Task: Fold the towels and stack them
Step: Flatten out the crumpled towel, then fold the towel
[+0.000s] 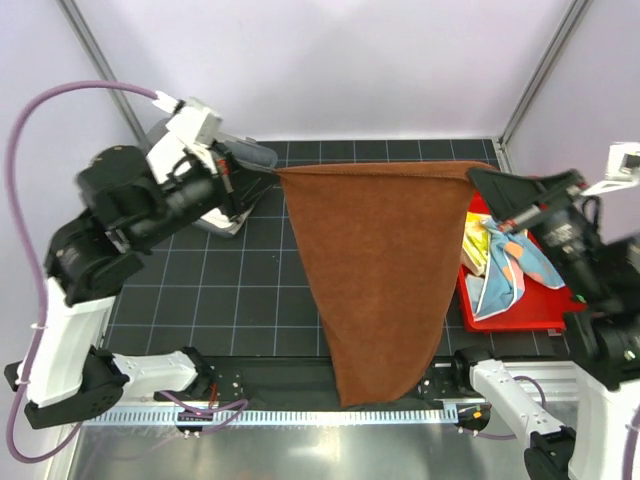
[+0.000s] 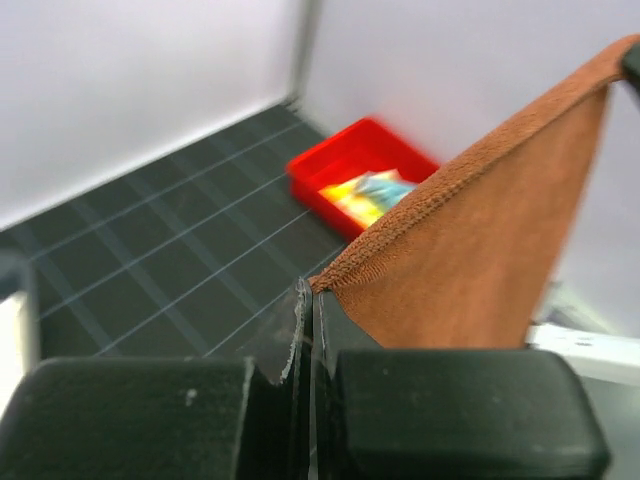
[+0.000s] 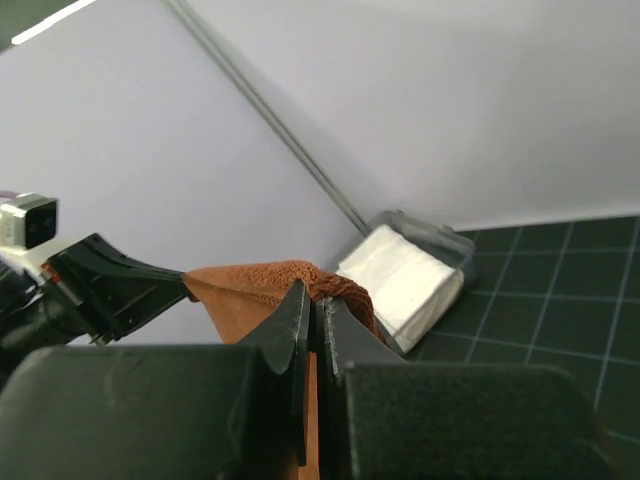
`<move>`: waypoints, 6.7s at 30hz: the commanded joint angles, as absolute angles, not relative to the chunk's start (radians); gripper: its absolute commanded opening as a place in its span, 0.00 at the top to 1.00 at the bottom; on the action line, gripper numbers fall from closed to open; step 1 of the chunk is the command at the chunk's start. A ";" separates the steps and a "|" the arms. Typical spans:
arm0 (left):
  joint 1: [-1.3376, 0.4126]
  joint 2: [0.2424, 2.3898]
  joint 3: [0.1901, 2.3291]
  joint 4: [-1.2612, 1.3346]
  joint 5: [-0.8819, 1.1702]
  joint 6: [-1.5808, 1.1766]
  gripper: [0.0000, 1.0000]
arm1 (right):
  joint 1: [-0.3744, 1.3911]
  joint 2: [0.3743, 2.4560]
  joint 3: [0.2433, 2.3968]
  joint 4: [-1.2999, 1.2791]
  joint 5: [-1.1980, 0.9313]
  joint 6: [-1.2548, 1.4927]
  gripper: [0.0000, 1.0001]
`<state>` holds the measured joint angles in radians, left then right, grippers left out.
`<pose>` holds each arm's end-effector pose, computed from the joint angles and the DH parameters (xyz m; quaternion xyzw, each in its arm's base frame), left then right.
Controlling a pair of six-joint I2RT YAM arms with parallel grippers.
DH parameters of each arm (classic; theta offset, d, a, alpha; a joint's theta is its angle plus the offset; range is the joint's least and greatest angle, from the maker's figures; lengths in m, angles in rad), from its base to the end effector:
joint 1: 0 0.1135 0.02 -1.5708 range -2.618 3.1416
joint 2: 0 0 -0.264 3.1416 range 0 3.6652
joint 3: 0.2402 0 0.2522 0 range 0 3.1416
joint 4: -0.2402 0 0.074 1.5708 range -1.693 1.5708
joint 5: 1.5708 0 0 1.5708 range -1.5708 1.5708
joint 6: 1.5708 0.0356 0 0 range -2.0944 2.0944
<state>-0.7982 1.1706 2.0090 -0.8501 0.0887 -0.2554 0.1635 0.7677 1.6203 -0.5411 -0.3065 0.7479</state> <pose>0.0995 -0.1066 0.5776 0.2205 0.6762 -0.3803 0.5912 0.0464 0.0185 0.5539 0.0495 0.5928 0.4322 0.6777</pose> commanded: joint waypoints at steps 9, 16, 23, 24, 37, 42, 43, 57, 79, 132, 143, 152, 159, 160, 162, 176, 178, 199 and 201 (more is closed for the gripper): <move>-0.494 1.488 1.813 -0.652 -0.170 -0.063 1.00 | 0.152 1.156 1.244 -0.011 -0.235 0.793 0.99; -0.422 1.860 2.075 -0.525 -0.135 0.043 1.00 | 0.152 1.603 1.405 0.234 -0.317 0.810 0.99; -0.408 2.103 2.249 -0.511 -0.104 0.138 1.00 | 0.138 1.948 1.652 0.327 -0.440 0.831 0.99; -0.408 2.114 2.246 -0.509 -0.097 0.143 1.00 | 0.135 1.975 1.676 0.307 -0.448 0.830 0.99; -0.451 1.948 1.867 -0.543 0.031 0.138 1.00 | 0.014 2.017 1.697 -0.334 -0.578 0.637 0.98; -0.497 1.872 1.715 -0.565 -0.023 0.127 1.00 | -0.015 1.918 1.562 -0.483 -0.552 0.581 0.98; -0.511 1.858 1.668 -0.565 -0.031 0.126 1.00 | -0.015 1.901 1.537 -0.486 -0.543 0.584 0.97; -0.618 1.629 1.345 -0.552 -0.155 0.094 1.00 | 0.033 1.641 1.161 -0.430 -0.517 0.617 0.94; -0.752 1.539 1.134 -0.561 -0.209 -0.090 1.00 | 0.123 1.419 0.946 -0.436 -0.354 0.555 0.99; -1.019 1.539 1.015 -0.692 -0.391 -0.391 0.51 | 0.126 1.284 0.670 -0.511 -0.310 0.618 0.66; -0.882 1.408 0.947 -0.565 -0.160 -0.762 0.41 | 0.126 1.313 0.701 -0.515 -0.241 0.607 0.61; -0.857 1.489 0.861 -0.471 -0.156 -0.897 0.43 | 0.127 1.298 0.606 -0.431 -0.245 0.658 0.60; -0.821 1.529 0.838 -0.474 -0.219 -0.896 0.74 | 0.133 1.243 0.519 -0.339 -0.253 0.715 0.75; -0.810 1.529 0.836 -0.479 -0.224 -0.888 0.81 | 0.141 1.229 0.505 -0.318 -0.261 0.729 0.78; -0.770 1.520 0.828 -0.492 -0.225 -0.864 0.93 | 0.159 1.183 0.479 -0.296 -0.244 0.779 0.86; -0.719 1.401 0.841 -0.592 -0.219 -0.828 0.51 | 0.298 1.069 0.407 -0.275 -0.164 0.937 0.95; -0.719 1.361 0.830 -0.562 -0.196 -0.830 0.50 | 0.298 1.063 0.405 -0.278 -0.155 0.933 0.95; -0.700 1.399 0.684 -0.247 -0.092 -0.736 0.52 | 0.298 1.066 0.425 -0.290 -0.143 0.894 0.98; -0.699 1.410 0.681 -0.241 -0.089 -0.736 0.56 | 0.298 1.066 0.426 -0.290 -0.144 0.891 0.98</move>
